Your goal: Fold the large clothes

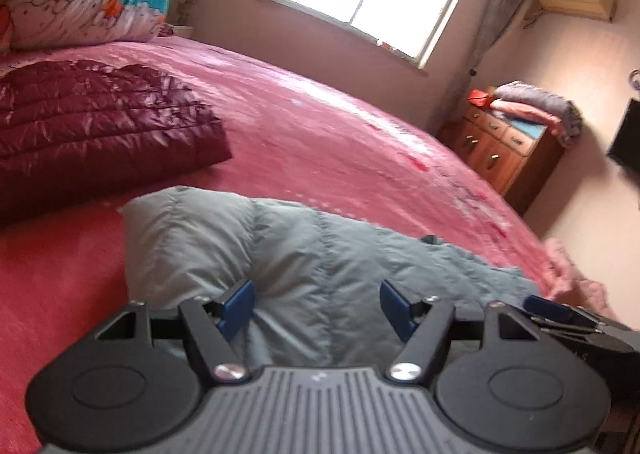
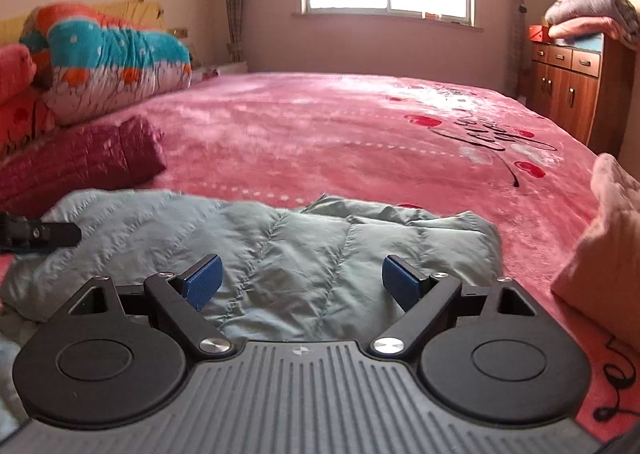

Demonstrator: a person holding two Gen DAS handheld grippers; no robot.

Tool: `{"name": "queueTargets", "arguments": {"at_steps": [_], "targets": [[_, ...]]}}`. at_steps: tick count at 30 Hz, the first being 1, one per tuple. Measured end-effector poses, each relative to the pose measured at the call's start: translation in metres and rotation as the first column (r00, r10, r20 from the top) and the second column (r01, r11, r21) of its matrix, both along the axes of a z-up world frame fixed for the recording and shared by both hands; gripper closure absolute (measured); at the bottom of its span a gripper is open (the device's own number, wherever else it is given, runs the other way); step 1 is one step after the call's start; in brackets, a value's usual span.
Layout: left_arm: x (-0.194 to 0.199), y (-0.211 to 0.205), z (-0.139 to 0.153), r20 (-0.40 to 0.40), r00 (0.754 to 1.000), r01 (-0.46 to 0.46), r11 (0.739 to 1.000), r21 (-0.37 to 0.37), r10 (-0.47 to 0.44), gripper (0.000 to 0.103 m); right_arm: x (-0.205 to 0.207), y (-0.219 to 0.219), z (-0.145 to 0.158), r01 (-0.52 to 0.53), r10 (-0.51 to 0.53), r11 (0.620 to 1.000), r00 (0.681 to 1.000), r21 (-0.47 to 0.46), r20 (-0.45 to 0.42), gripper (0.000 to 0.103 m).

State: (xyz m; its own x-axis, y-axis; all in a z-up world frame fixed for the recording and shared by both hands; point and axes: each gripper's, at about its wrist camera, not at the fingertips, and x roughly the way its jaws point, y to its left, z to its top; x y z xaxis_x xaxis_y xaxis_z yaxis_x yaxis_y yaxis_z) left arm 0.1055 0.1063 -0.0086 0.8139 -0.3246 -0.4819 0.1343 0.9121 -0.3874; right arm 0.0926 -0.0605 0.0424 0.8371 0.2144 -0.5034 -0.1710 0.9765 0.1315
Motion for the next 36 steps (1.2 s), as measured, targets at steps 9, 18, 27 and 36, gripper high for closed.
{"name": "queueTargets", "arguments": {"at_steps": [9,18,27,36], "targets": [[0.015,0.003,-0.012,-0.039,0.999,-0.037,0.997,0.061,0.039,0.035,0.026,-0.008,-0.025,0.071,-0.075,0.994,0.996,-0.084,-0.051,0.000],[0.020,-0.013,-0.026,-0.055,0.998,-0.002,0.988,0.154,0.011,0.034,0.039,-0.017,-0.051,0.097,-0.104,0.993,0.989,-0.067,-0.104,0.000],[0.020,-0.023,-0.041,-0.032,0.999,-0.008,0.980,0.198,0.015,0.033,0.040,-0.019,-0.066,0.101,-0.106,0.993,0.989,-0.057,-0.106,0.000],[0.011,-0.022,-0.033,0.005,0.999,-0.044,0.979,0.197,0.044,0.032,0.036,-0.019,-0.060,0.102,-0.106,0.993,0.990,-0.051,-0.089,0.000]]}}
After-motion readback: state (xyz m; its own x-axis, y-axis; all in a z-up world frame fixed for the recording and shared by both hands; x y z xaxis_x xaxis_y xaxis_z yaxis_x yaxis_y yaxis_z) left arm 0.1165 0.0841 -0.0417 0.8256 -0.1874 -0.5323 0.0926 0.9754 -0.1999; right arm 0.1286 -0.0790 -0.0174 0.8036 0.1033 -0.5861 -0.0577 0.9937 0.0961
